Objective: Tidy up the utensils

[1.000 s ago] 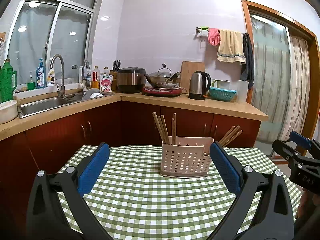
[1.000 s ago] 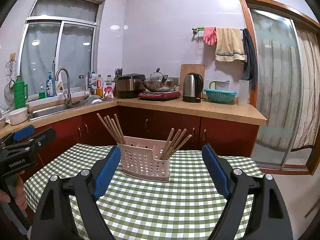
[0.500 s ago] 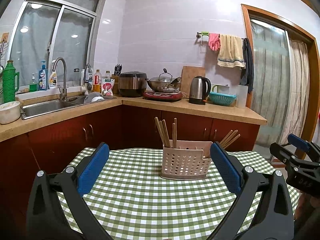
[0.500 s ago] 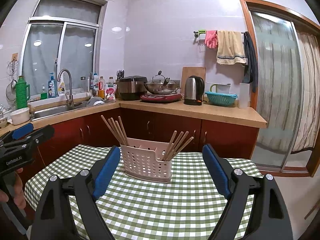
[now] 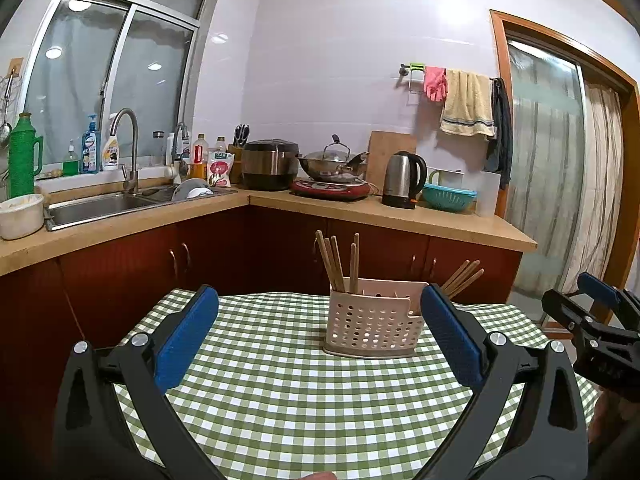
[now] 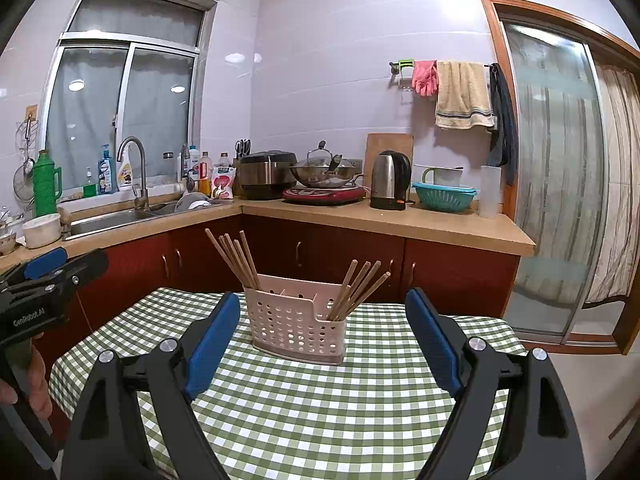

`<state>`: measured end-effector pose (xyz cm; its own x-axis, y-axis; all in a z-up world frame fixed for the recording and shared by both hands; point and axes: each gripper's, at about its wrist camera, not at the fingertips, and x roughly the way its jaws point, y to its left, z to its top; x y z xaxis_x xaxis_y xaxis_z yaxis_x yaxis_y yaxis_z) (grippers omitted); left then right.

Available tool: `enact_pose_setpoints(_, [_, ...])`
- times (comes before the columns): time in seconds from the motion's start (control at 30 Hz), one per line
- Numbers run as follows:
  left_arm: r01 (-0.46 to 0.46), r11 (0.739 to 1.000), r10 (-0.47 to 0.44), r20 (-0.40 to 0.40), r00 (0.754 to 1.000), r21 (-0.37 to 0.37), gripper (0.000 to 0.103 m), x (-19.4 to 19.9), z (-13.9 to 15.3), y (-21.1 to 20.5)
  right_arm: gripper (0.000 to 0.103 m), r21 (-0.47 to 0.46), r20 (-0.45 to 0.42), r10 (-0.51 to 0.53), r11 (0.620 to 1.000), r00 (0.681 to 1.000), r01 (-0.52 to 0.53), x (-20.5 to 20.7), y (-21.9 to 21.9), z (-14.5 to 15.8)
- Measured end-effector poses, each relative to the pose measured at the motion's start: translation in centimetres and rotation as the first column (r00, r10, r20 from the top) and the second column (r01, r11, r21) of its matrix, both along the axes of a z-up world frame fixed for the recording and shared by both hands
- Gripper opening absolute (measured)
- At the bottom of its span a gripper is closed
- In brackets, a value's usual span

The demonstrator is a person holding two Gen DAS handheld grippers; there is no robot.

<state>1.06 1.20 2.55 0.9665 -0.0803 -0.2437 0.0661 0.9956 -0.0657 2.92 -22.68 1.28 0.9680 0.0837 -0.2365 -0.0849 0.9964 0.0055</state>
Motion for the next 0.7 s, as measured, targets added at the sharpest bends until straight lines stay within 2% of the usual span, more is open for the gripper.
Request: enact_pose_setpoints(0.7, [0.007,1.000,-0.007,-0.003,1.000,-0.014,0.099,-0.03,-0.02,0.32,0.083,-0.003,-0.008,0.005,1.000,1.000,-0.005,0.04,0.71,-0.15])
